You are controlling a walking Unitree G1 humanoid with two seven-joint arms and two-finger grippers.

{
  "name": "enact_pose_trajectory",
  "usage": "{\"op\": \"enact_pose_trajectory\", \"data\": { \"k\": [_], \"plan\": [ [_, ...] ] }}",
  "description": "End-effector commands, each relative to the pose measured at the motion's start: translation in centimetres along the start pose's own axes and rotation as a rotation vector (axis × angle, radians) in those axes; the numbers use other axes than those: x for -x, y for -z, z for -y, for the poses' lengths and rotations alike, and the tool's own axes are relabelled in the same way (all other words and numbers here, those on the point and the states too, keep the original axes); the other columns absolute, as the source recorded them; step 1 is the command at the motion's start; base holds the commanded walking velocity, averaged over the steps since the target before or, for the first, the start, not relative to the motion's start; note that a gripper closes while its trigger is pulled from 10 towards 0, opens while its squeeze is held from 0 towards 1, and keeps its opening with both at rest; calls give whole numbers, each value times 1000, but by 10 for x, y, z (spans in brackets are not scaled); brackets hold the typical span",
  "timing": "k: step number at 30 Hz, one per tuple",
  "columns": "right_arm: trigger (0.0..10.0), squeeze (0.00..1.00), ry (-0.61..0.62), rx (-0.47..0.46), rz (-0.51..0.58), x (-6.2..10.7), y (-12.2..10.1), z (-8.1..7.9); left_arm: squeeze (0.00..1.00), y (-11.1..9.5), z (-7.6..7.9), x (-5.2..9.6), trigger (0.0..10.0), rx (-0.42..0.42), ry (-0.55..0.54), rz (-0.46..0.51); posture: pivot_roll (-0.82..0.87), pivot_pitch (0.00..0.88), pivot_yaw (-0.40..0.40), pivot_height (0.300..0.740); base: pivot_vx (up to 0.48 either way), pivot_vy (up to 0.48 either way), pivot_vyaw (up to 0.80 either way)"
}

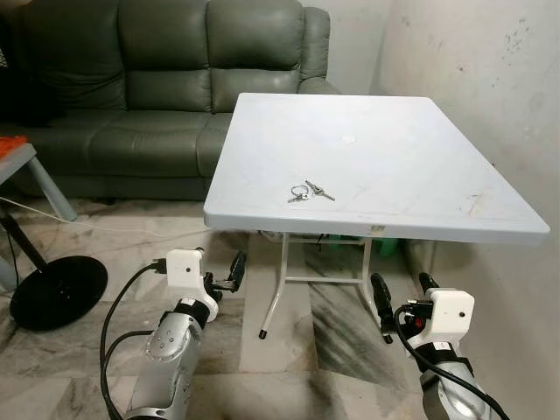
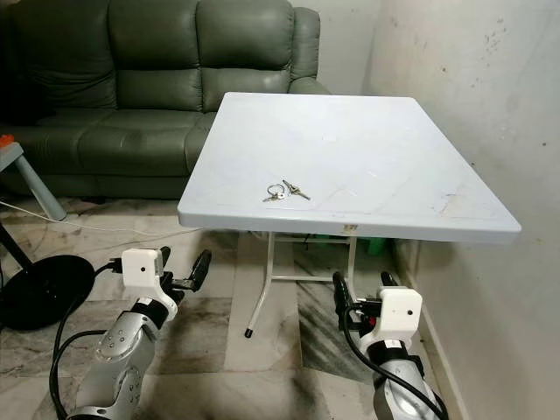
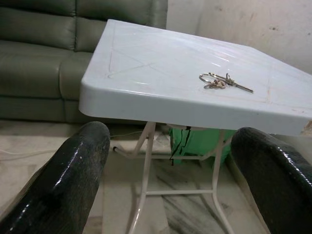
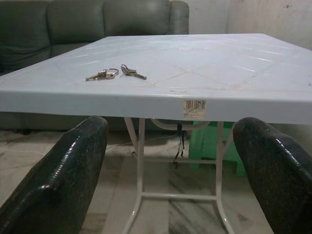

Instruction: Hang keys on a hook

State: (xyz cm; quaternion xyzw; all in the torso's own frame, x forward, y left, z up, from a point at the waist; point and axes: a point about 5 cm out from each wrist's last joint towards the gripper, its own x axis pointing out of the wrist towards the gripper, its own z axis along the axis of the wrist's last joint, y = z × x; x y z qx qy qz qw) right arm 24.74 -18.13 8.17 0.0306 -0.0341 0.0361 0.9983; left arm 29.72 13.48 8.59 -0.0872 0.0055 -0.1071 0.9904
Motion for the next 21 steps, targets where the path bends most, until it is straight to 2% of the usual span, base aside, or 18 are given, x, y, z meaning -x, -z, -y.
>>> {"op": "enact_pose_trajectory", "data": {
  "k": [1, 18, 21],
  "plan": [
    [10000, 0, -8, 8, 10, -3, -3, 0, 0, 1, -1, 0, 10000, 0, 2, -14, -23, 0, -29, 740, 244, 0, 0],
    [10000, 0, -17, 16, 5, -2, -2, -2, 0, 2, -1, 1, 10000, -11, -9, -26, -22, 0, -29, 740, 14, 0, 0],
    [10000, 0, -19, 40, 3, -2, -3, -2, 0, 3, -2, 1, 10000, -13, -15, -29, -22, 0, -28, 740, 0, 0, 704]
  ]
}}
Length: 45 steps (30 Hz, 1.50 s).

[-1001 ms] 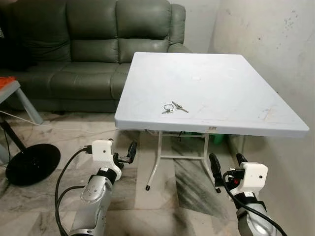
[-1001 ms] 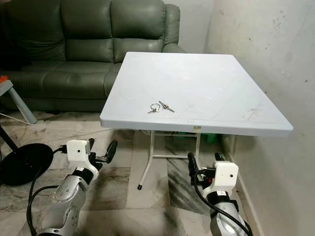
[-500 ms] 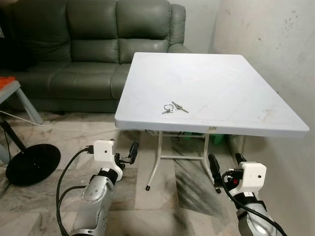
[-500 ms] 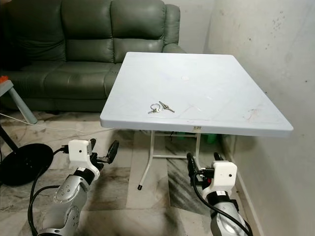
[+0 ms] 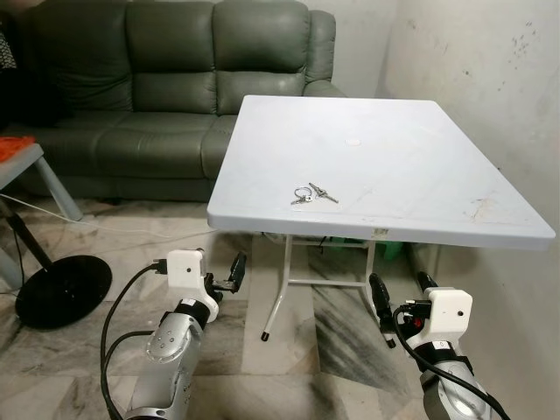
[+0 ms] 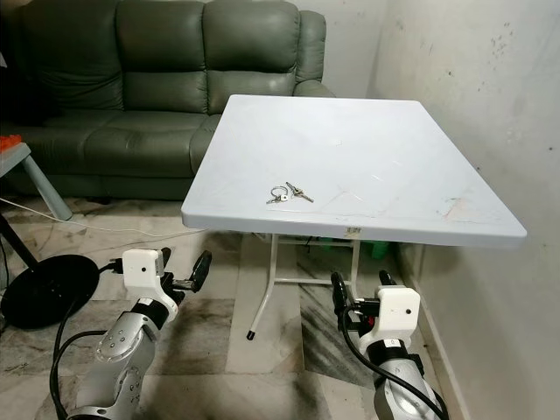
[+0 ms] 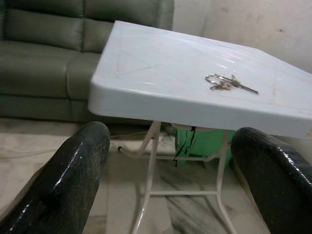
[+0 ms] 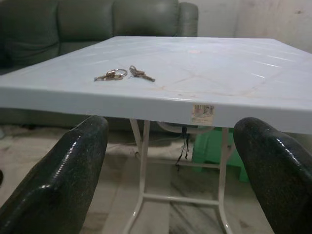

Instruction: Hang keys on a hook

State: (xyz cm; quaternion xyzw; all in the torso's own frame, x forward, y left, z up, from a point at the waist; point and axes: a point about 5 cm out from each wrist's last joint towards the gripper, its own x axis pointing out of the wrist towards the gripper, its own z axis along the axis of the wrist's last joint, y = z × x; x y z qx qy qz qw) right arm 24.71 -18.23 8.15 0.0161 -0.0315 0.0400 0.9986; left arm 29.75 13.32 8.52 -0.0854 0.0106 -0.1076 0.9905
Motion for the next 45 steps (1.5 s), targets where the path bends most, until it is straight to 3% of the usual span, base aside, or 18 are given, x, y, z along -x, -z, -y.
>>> {"op": "enact_pose_trajectory", "data": {
  "k": [1, 13, 29, 45],
  "plan": [
    [10000, 0, -11, 11, 9, -2, -3, -2, 0, 2, -3, 2, 10000, -10, -15, -18, -22, 0, -28, 740, 0, 0, 800],
    [10000, 0, -13, 9, 5, -1, -2, -3, 0, 3, -3, 3, 10000, -11, -14, -23, -20, 0, -29, 740, 0, 0, 781],
    [10000, 0, 1, -18, 12, -1, -3, -2, 0, 0, -1, 2, 10000, 8, 3, -11, -22, 9, -32, 740, 0, 0, 0],
    [10000, 0, 6, -20, 18, -2, -4, -1, 0, -2, 0, 0, 10000, 0, 12, 1, -25, 15, -33, 740, 387, 0, 0]
  ]
}}
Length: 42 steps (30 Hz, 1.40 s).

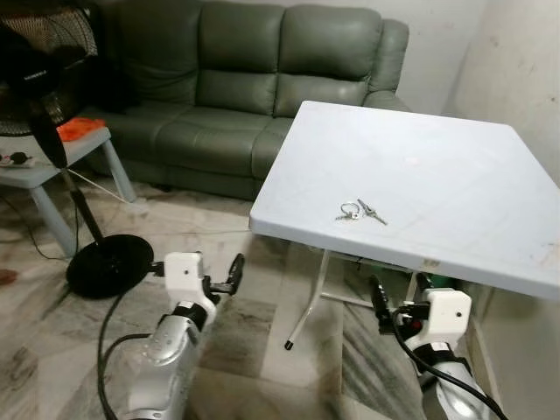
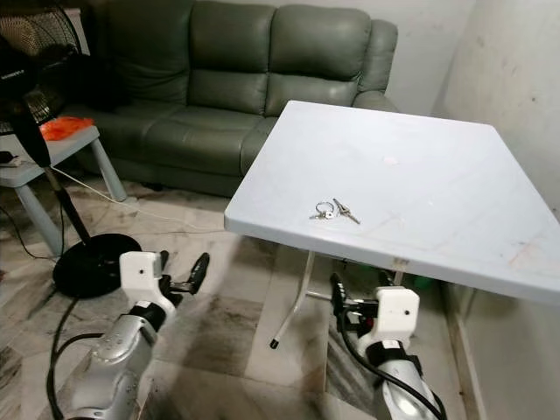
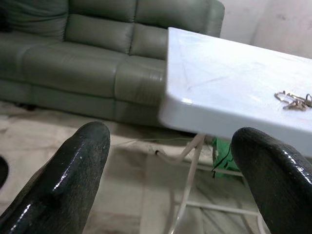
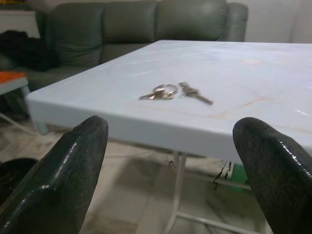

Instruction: Hang keys on a hook

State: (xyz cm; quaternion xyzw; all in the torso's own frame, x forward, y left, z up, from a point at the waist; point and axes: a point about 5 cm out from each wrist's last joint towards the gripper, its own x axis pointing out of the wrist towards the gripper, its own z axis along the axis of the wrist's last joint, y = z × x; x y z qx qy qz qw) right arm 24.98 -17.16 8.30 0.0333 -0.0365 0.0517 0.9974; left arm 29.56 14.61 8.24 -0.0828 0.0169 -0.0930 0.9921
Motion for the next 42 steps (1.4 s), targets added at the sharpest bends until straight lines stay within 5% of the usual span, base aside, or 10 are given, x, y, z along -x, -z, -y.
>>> {"op": "enact_pose_trajectory", "data": {
  "k": [1, 20, 34, 42],
  "plan": [
    [10000, 0, 29, 15, 7, 2, -4, 10, 0, -2, 13, -4, 10000, 6, 44, 11, -26, 14, -32, 740, 454, 0, 0],
    [10000, 0, 29, 16, 8, 1, -4, 10, 0, -2, 15, -6, 10000, 16, 43, 11, -28, 11, -33, 740, 444, 0, 0],
    [10000, 0, -24, 28, -7, -3, -4, 10, 0, -2, 20, -1, 10000, -6, 76, 35, -22, 5, -39, 740, 0, 0, 0],
    [10000, 0, -153, 140, -42, -11, -7, 11, 0, 5, 34, 9, 10000, -4, 148, 20, -19, 23, -45, 740, 0, 0, 0]
  ]
}}
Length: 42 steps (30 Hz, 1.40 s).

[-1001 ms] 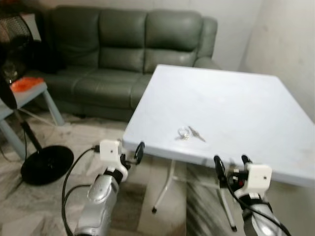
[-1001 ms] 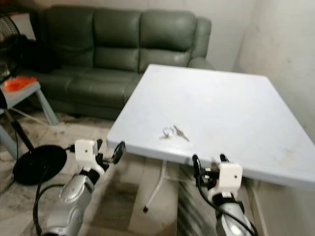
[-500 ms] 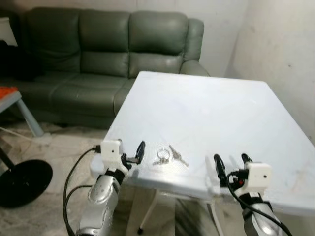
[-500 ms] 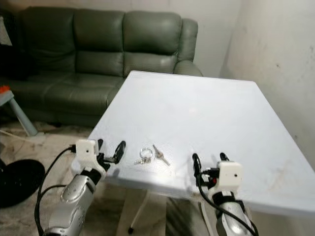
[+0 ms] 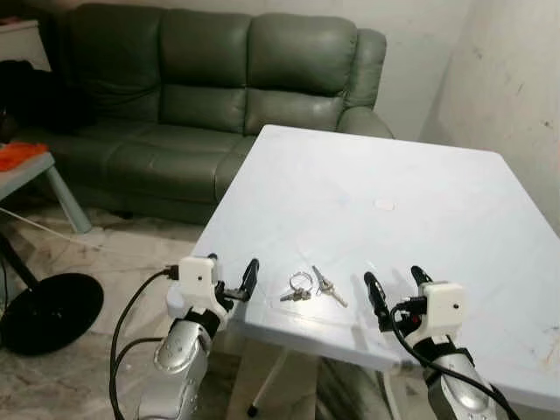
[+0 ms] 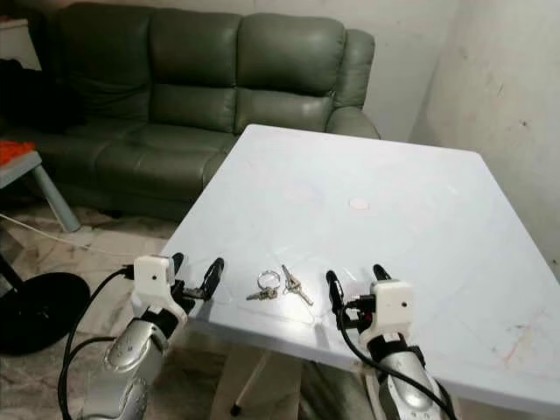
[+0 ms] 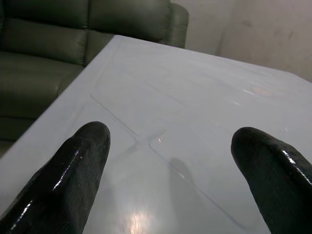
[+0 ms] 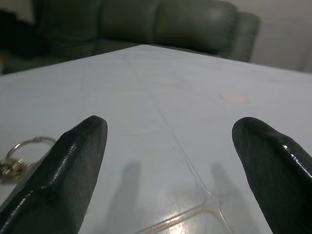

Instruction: Hang keys on a hook

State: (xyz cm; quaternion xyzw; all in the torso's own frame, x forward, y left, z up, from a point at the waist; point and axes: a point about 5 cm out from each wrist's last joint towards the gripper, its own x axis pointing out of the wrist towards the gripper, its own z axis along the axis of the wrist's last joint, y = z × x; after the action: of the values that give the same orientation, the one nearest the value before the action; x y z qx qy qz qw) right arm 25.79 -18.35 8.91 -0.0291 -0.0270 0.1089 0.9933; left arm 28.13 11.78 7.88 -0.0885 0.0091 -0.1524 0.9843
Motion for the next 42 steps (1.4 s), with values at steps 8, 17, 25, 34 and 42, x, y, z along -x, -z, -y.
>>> {"op": "enact_pose_trajectory", "data": {
  "k": [8, 17, 25, 34, 42],
  "plan": [
    [10000, 0, -150, 36, -35, -16, -7, -7, 0, 0, 20, 8, 10000, -7, 81, 6, -8, 43, -60, 740, 0, 0, 0],
    [10000, 0, -283, 21, -37, -40, -24, -23, 0, 0, 30, 17, 10000, -14, 108, -4, 10, 75, -77, 740, 0, 0, 0],
    [10000, 0, -315, -5, -93, -43, -23, -36, 0, 0, 33, 22, 10000, -12, 108, -11, 21, 94, -93, 740, 0, 0, 0],
    [10000, 0, -337, -21, -174, -36, -13, -43, 0, 1, 42, 26, 10000, -21, 140, -29, 19, 101, -91, 740, 0, 0, 0],
    [0, 0, -302, -54, -190, -32, -12, -47, 0, 0, 43, 25, 10000, -20, 147, -35, 15, 101, -87, 740, 0, 0, 0]
  ]
}}
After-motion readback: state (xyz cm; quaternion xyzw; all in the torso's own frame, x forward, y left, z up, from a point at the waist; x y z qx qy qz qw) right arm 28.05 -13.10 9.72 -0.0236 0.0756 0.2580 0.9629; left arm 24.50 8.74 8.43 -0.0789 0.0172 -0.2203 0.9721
